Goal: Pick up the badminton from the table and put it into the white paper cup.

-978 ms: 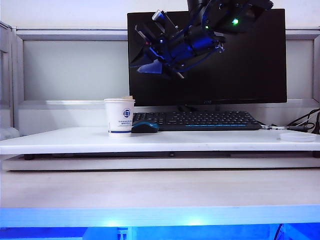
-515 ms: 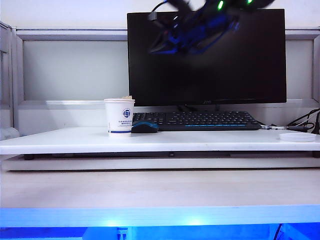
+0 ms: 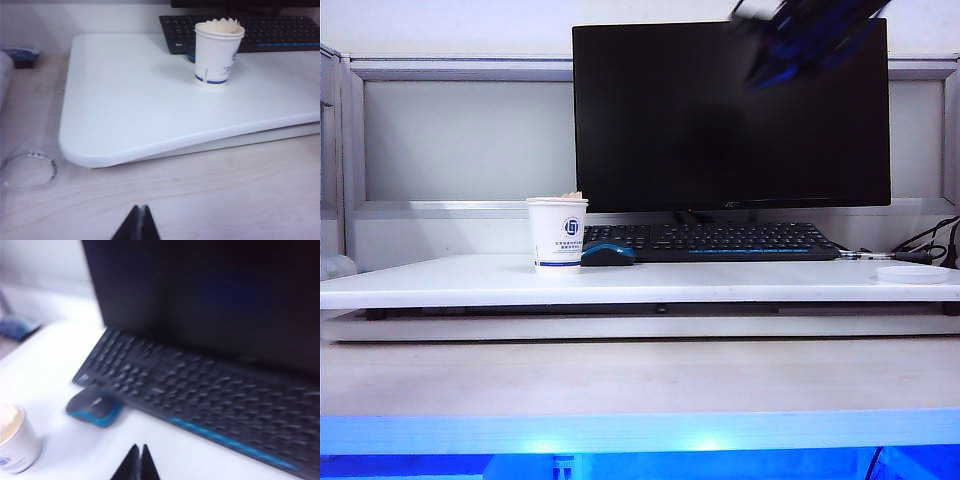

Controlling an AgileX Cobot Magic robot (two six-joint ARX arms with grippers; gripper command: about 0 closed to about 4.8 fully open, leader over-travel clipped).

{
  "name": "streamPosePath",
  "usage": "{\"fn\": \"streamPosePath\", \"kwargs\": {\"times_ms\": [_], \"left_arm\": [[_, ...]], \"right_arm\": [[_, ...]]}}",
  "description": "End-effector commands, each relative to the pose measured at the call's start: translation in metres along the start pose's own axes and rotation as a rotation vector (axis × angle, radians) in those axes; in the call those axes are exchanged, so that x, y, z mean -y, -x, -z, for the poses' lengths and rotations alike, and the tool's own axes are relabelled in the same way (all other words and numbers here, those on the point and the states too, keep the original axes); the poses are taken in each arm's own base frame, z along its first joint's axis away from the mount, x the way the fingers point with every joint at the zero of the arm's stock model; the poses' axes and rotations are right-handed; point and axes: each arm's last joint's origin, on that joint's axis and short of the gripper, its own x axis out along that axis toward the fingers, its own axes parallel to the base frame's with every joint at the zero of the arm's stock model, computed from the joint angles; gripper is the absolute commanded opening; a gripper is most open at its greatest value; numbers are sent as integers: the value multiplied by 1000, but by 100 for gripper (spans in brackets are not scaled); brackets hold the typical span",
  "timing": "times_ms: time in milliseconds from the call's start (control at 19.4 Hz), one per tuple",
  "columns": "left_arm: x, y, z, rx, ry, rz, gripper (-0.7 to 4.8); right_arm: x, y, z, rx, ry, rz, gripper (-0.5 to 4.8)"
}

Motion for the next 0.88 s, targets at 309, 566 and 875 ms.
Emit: {"fn": "streamPosePath", "kwargs": {"times_ms": [309, 566, 875], "left_arm": [[-2, 0, 0, -1, -4, -57, -2], [-3, 0, 0, -1, -4, -95, -2], [-3, 0, 0, 0, -4, -89, -2]], "right_arm": [[1, 75, 98, 28, -29, 101, -6], [-4, 92, 157, 67, -37, 124, -6], [-16, 133, 183, 165, -138, 108, -6]]}}
